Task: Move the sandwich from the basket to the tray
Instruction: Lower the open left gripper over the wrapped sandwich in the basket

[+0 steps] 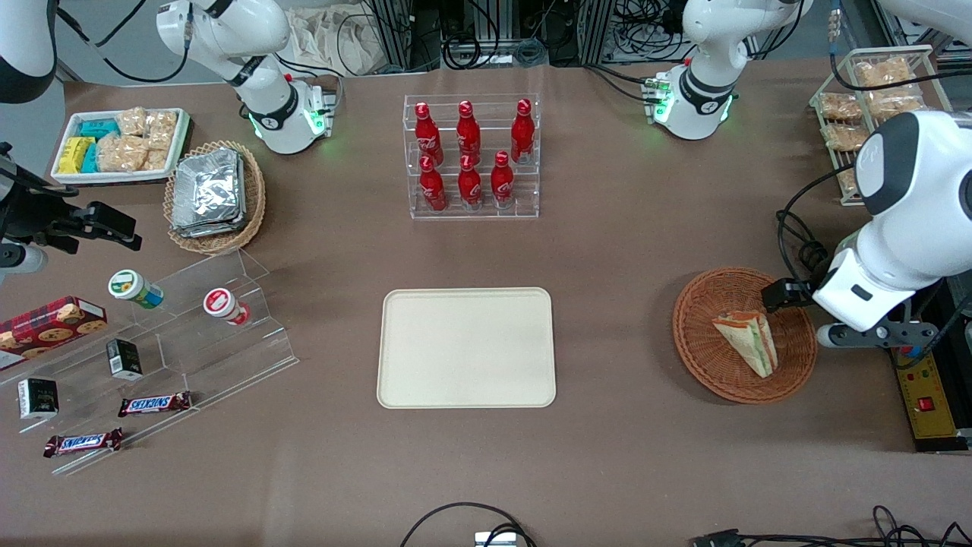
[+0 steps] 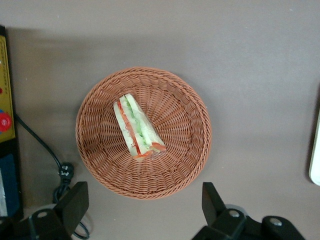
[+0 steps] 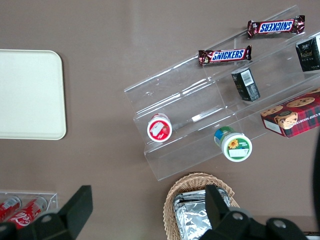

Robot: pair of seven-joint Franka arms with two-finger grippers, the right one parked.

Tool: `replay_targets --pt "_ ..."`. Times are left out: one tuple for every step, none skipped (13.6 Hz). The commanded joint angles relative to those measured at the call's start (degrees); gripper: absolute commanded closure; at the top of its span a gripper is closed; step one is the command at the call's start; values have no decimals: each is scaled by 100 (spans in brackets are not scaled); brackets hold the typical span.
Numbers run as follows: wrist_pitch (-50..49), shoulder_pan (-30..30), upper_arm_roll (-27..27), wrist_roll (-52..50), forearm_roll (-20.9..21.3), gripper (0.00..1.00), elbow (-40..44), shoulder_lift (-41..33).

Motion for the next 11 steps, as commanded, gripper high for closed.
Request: replay_targets --pt "187 -30 -20 -1455 114 0 -48 140" --pt "501 5 -20 -2002 35 0 -337 175" --pt "1122 49 -2 -2399 -35 0 -748 193" --pt "1824 58 59 -2743 -44 0 -1196 193" --pt "2467 49 216 -3172 -36 0 -1636 167" --pt "2865 40 252 -3473 -36 0 -1945 167" --pt "2990 49 261 -3710 -36 0 -2052 245" --pt "3000 49 261 -3913 -36 0 -2045 368" --pt "3009 49 270 -4011 -36 0 -2044 439" --pt "3018 49 366 -4003 -27 0 -2053 509" --pt "3018 49 419 -3994 -27 0 -2079 536"
